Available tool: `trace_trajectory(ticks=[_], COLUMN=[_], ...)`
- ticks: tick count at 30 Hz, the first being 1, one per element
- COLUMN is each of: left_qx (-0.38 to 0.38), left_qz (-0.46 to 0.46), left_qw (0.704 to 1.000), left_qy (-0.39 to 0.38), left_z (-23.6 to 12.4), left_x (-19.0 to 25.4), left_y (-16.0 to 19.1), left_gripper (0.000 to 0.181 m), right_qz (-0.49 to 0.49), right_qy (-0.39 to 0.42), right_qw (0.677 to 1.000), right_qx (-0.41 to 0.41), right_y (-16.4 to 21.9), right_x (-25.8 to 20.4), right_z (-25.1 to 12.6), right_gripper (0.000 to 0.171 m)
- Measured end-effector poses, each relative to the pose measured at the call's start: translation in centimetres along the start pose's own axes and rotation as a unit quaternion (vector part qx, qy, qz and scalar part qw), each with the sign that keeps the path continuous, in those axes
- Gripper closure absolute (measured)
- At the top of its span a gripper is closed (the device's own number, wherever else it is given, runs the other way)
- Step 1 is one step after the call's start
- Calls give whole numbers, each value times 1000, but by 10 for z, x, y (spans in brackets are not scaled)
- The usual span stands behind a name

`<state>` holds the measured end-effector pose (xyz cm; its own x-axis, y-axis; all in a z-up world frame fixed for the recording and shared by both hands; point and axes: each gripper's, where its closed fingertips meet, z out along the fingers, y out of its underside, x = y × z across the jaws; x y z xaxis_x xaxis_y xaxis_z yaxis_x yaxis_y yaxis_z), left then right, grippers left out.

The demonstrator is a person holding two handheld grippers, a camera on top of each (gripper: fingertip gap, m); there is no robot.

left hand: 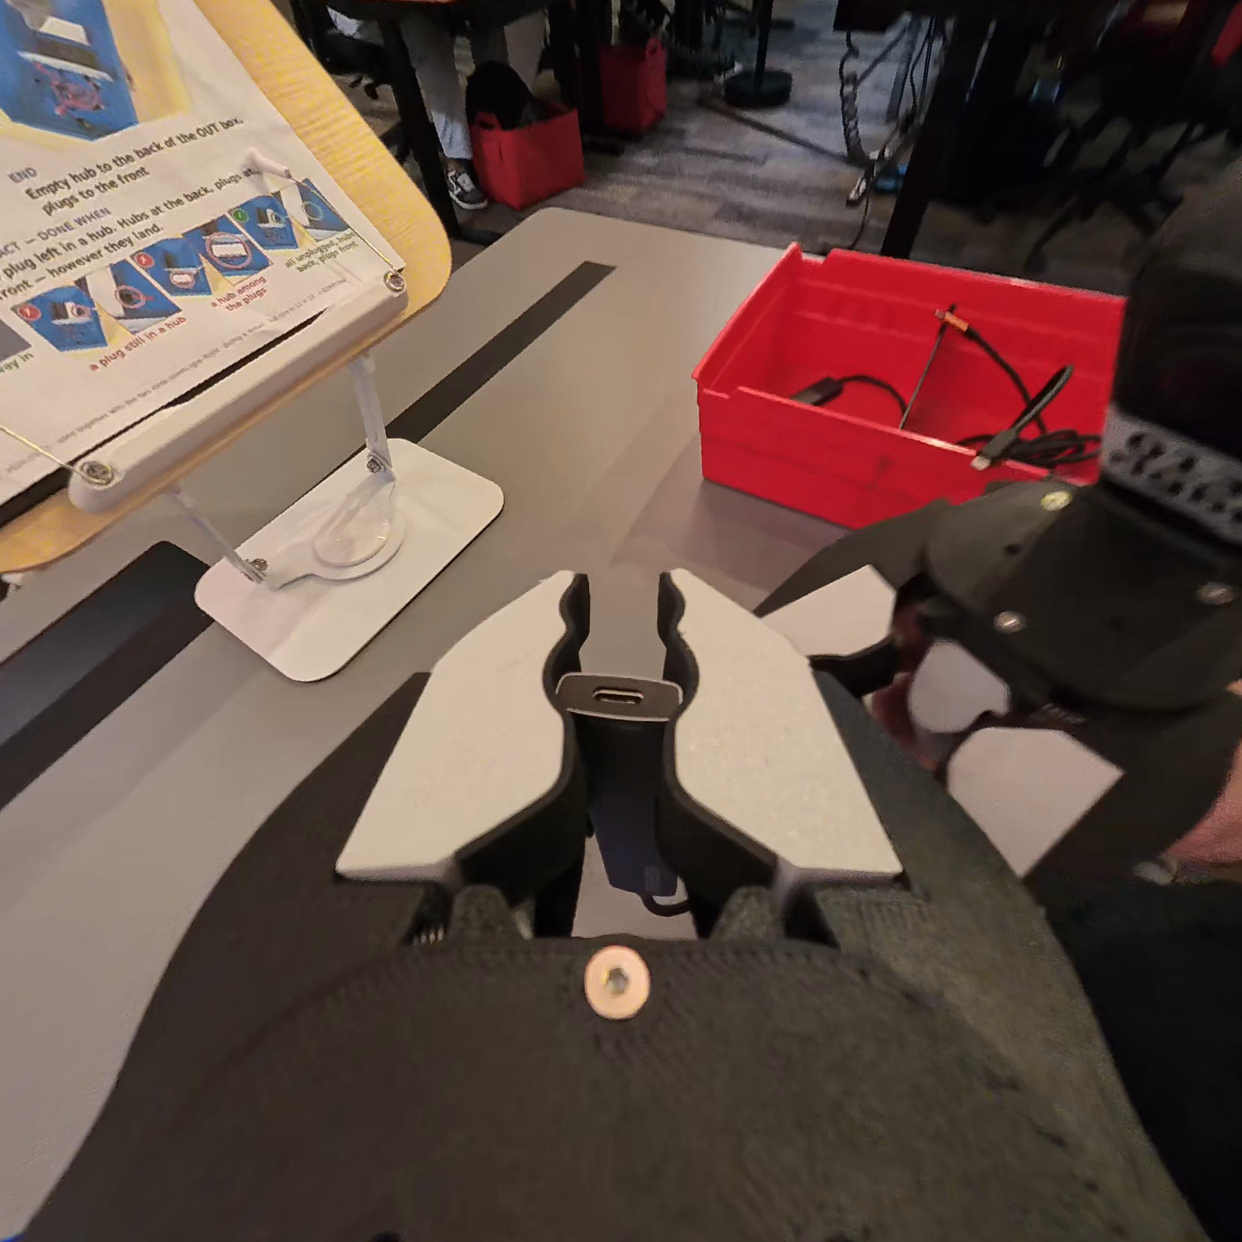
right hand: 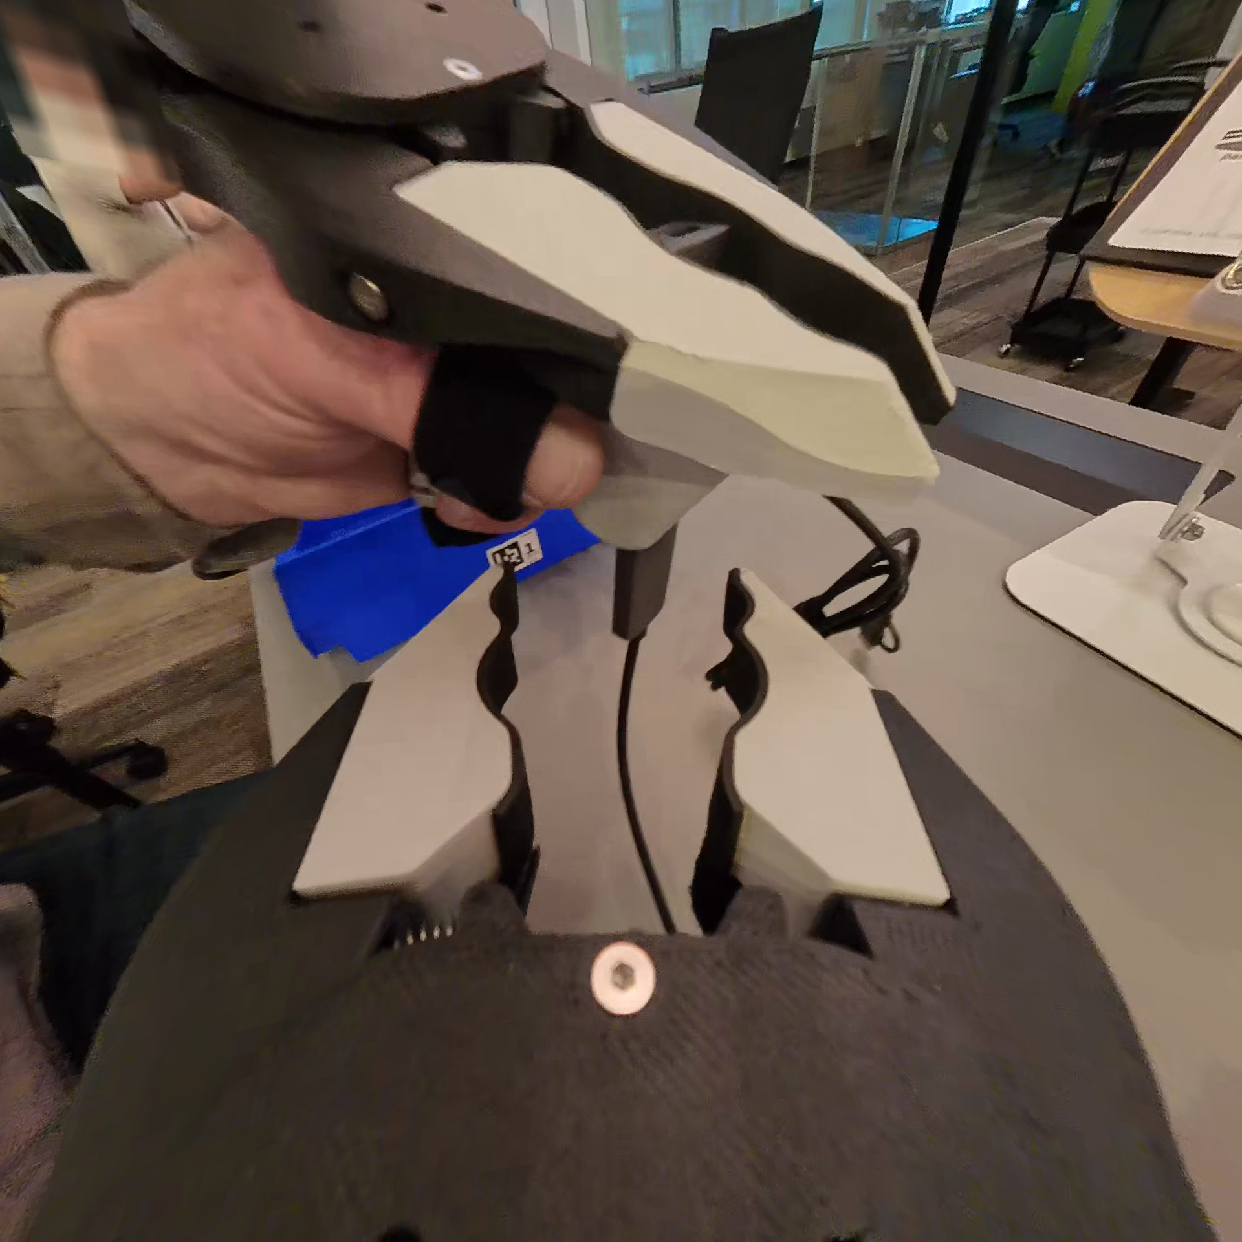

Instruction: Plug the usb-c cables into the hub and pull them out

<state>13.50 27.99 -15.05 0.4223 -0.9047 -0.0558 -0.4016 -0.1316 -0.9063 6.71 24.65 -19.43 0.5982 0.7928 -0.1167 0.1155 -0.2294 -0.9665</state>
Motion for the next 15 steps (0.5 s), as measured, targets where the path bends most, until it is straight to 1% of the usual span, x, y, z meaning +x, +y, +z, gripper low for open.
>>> trace_trajectory(ticks=[3,4,5,8,11,12,15], left_qx=[18,22,25,30,27,33,55], left_qz=[-38,-49,-58,-70,-81,-74,-13], left_qw=[999,999,998,997,996,996,998], left_qy=[4,5,7,6,13,27,35], left_z=[-1,-2,-3,-4,-5,-6,-15], left_x=[0,0,1,0,-1,3,7], left_y=[-2,-3,-3,-2,1,0,-8], left_gripper=[161,161,161,161,161,162,158], right_qz=[-11,-11,-15,-47,-40,-36,-20], right_qy=[20,18,13,-1,-26,-38,-104], right_qw=[1000,1000,1000,999,998,998,994], right_qx=[-19,-14,-6,-17,-27,-29,-31], right_y=[13,15,15,19,22,22,18], right_x=[13,15,14,5,1,1,-8], right_z=[13,16,18,21,20,18,8], right_gripper=[116,122,133,158,159,160,163])
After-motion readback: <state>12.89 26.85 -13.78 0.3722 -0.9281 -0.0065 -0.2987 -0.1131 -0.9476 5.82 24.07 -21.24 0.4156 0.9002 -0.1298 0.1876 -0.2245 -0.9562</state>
